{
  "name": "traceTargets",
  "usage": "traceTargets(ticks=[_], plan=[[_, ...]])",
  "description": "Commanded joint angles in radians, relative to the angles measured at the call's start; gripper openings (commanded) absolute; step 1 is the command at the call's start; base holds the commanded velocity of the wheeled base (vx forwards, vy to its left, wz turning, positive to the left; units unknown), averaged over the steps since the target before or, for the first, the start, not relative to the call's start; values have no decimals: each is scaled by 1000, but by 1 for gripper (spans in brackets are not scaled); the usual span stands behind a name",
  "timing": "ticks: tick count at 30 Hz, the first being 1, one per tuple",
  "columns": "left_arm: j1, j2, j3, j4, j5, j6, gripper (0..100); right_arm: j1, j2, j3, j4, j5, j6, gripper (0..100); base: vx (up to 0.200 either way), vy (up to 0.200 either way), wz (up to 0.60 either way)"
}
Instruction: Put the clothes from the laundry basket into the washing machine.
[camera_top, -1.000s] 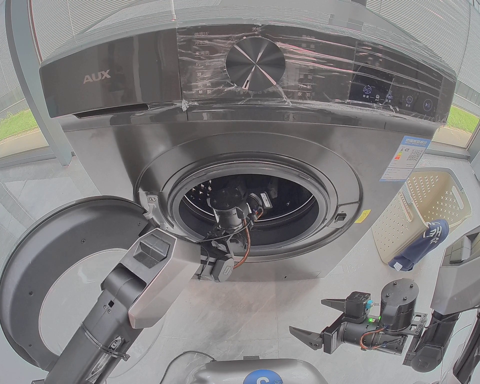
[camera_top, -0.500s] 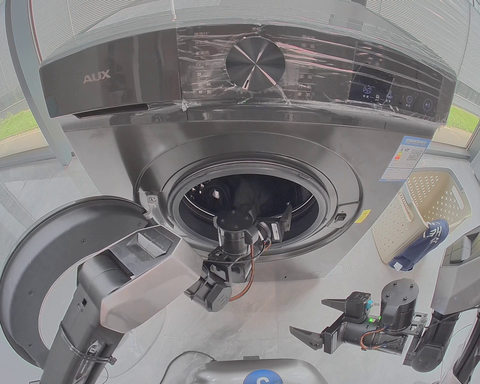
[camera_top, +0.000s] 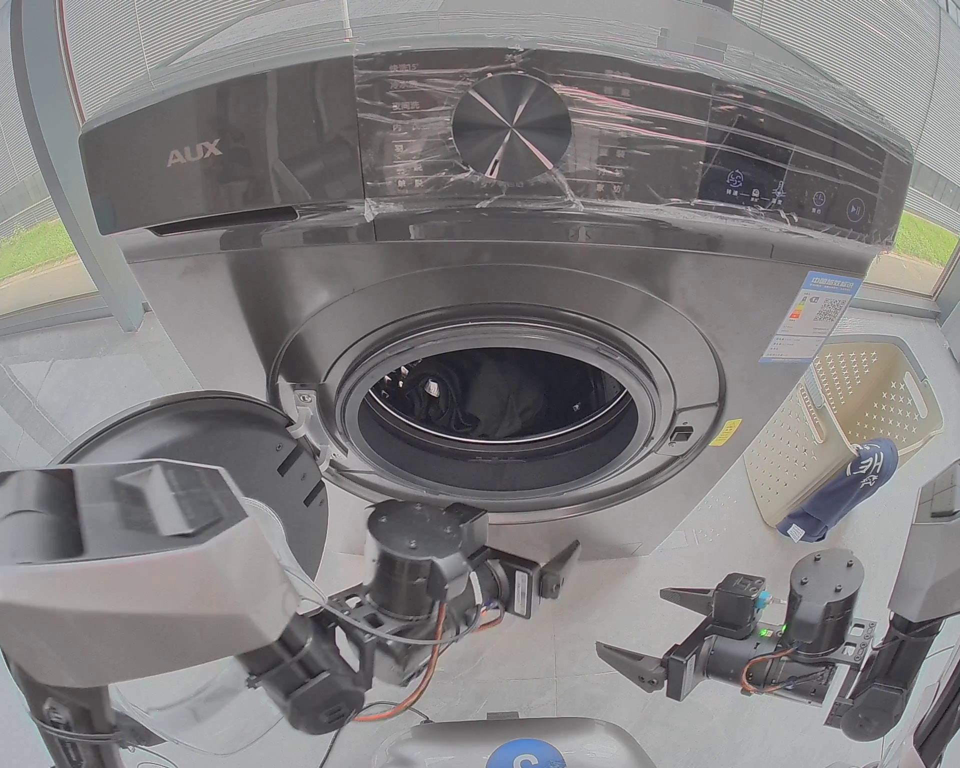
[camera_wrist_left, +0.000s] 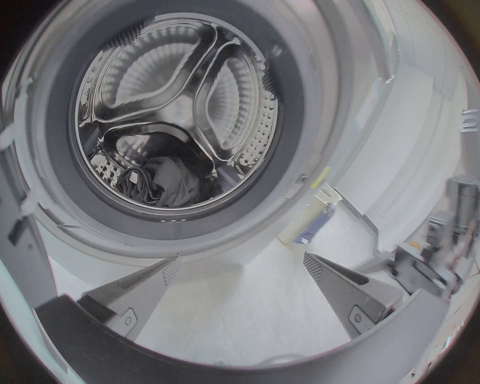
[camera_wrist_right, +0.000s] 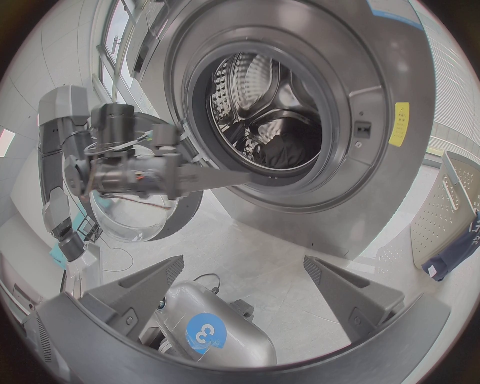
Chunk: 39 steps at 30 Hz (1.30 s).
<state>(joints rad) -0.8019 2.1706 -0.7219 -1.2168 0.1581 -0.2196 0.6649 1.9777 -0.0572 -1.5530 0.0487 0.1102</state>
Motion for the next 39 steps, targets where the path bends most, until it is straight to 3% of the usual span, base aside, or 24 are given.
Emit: traceTargets(ticks=[1,8,11,14,16,17,18,19,23,29,31,37,39], plan=[[-71,-439,357,-12,-26,32,100,-34,-224,57,-15,-7,3,100,0,0,0],[-30,-617,498,-21,3,54,100,-114,-382,57,-15,-12,-11,100,-171,0,0],[32,-778,562,0,0,114,100,-217,-496,57,40,-13,-26,100,0,0,0],[64,-887,598,43,-5,164,100,-269,-620,57,205,-12,-44,100,-67,0,0],[69,-953,625,86,3,183,100,-274,-715,57,358,-15,-46,100,-200,0,0],[69,-953,625,86,3,183,100,-274,-715,57,358,-15,-46,100,-200,0,0],[69,-1029,648,129,3,200,100,-275,-829,57,528,-36,-47,100,-200,0,0],[69,-1060,654,146,5,204,100,-274,-879,57,590,-50,-49,100,-200,0,0],[72,-1203,665,230,6,204,100,-289,-1062,57,775,-76,-53,100,0,0,0],[191,-1447,719,456,-14,190,100,-442,-1364,57,1021,-86,-57,100,-100,0,0],[213,-1500,719,508,-18,187,100,-461,-1421,57,1062,-86,-58,100,0,0,0],[365,-1770,713,757,-153,181,100,-542,-1694,57,1262,-81,-58,100,-100,0,0],[397,-1832,700,833,-164,181,100,-548,-1741,57,1298,-81,-58,100,-200,0,0]])
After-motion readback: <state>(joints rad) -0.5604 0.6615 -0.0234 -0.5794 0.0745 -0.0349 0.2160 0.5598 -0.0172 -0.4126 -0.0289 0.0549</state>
